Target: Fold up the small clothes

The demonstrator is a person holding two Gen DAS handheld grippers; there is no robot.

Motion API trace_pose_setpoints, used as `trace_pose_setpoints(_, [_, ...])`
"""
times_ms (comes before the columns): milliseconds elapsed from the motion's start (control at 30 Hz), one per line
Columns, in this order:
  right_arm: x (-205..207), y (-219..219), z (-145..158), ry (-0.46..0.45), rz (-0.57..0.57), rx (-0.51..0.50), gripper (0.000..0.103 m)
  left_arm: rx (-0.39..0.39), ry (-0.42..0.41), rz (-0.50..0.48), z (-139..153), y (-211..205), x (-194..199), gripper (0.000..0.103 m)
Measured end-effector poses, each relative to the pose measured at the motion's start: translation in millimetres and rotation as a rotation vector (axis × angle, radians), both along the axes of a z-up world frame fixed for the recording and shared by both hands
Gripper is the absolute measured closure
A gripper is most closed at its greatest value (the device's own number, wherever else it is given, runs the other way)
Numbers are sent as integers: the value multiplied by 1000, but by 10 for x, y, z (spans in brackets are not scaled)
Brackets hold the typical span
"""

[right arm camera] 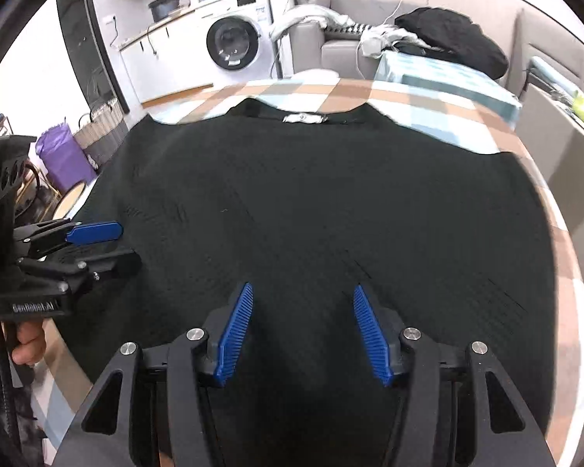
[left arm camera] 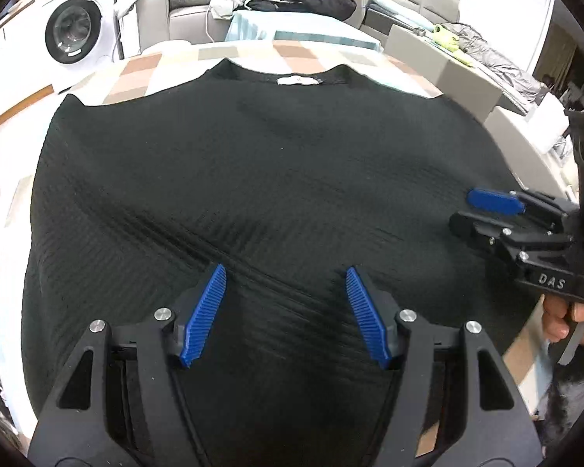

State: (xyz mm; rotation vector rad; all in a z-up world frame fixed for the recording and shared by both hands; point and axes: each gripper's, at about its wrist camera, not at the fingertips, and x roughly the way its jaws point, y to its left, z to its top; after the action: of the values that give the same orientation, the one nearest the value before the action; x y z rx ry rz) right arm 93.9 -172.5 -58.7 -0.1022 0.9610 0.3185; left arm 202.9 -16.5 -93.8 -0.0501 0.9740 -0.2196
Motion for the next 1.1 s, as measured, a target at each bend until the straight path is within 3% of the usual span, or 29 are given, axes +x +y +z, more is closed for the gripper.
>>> trace_pose_setpoints(200, [104,-597,-25,-12,-180,-96,47,-27,5,73,1,330,37,41])
trace_pose_setpoints(267, [112,-791,-3,6,-217,-63,47,-30,8,91,7,411,44,41])
trace_pose_setpoints(500, [203,-494,102,-11,-153,-6,47,-43,3,91,70,329,264,41])
trace_pose_setpoints(667, [373,-139,-9,8,-87,-37,47,-13,21,75,2,249,568,41])
trace_pose_setpoints(767, [405,-258,-17,6,-119,-41,46,-32,15,97,-10,383,610,41])
trace_pose_setpoints(867, [445,-550,-12,10,-219,-82,42,-68,14,126,-6,542,587,41])
trace_pose_setpoints(933, [437,-729,-2,15,-273,-85,42,-33,19,185,7,615,566,41])
trace_pose_setpoints(1033, [391,-754,56,8,-265,-46,42,-63,19,193,8,649,562,41])
trace_pose_setpoints(1100, [346,-658,74,-12,-186,-15,42,-36,23,191,-11,641,546,41])
